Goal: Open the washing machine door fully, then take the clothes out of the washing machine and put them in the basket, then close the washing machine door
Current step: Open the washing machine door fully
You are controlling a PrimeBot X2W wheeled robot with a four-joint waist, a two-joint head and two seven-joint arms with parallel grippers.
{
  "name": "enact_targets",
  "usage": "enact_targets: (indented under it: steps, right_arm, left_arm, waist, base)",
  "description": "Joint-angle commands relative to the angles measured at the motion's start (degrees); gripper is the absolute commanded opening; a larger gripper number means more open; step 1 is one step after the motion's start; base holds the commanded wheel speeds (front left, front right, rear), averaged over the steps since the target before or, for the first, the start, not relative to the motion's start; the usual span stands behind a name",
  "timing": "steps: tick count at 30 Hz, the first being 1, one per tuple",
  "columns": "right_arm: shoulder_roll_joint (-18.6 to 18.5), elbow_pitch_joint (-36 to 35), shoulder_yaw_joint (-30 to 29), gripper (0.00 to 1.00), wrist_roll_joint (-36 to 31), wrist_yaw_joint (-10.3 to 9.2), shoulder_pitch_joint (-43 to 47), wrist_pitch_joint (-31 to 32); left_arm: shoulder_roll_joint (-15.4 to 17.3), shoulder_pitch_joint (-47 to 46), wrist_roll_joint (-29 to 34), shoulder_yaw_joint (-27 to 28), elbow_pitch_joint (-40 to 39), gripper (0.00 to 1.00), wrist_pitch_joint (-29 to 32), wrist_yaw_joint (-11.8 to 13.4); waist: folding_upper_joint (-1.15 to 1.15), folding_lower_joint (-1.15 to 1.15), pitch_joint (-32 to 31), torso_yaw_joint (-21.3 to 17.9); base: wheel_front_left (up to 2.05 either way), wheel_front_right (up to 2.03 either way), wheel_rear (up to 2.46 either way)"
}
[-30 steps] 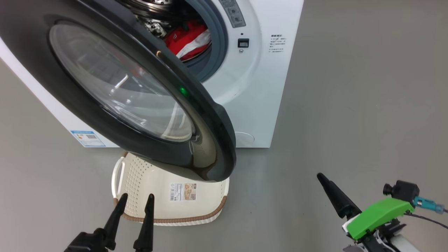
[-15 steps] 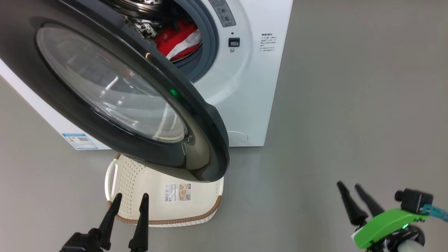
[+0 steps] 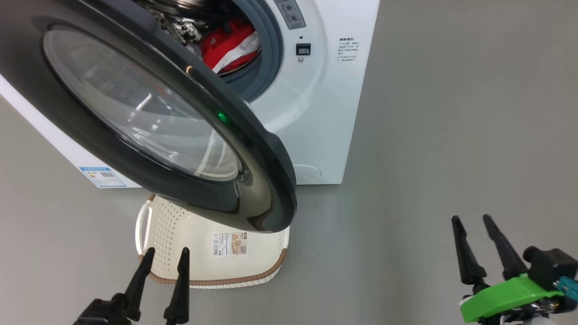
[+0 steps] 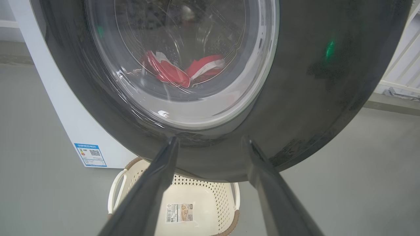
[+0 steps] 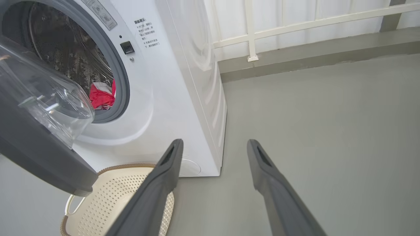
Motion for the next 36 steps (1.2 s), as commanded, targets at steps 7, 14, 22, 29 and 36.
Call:
enact_targets:
  steps: [7, 14, 22, 29, 36]
  right_arm:
    - [2.9, -7.5, -3.1, 1.00, -6.4, 0.43, 5.9, -0.5]
    - [3.7, -7.6, -3.1, 1.00, -6.8, 0.43, 6.4, -0.5]
    - [3.9, -7.6, -2.9, 1.00, -7.0, 0.43, 6.2, -0.5]
    - [3.9, -7.5, -1.1, 0.58, -5.8, 0.43, 5.9, -0.5]
    - [2.0, -9.0, 5.8, 0.00, 3.9, 0.43, 3.8, -0.5]
  left_arm:
    - [0.6, -1.0, 0.4, 1.7, -2.0, 1.00, -0.7, -0.3]
    - [0.6, -1.1, 0.7, 1.8, -2.1, 1.00, -0.7, -0.3]
    - [0.6, -1.1, 0.8, 1.8, -2.0, 1.00, -0.7, -0.3]
    - [0.6, -0.9, 0.7, 1.6, -2.0, 1.00, -0.7, -0.3]
    - [0.6, -0.4, 0.7, 0.9, -2.0, 1.00, -0.7, -0.3]
  waist:
    - [0.00, 0.00, 0.1, 1.0]
    - [0.00, 0.00, 0.3, 1.1]
    - [0.00, 0.00, 0.0, 1.3]
    - [0.00, 0.00, -0.2, 1.4]
    - [0.00, 0.00, -0.4, 1.7]
  base:
    - [0.00, 0.00, 0.00]
    - [0.00, 0.00, 0.00]
    - [0.00, 0.00, 0.00]
    - [0.00, 0.00, 0.00]
    - [0.00, 0.00, 0.00]
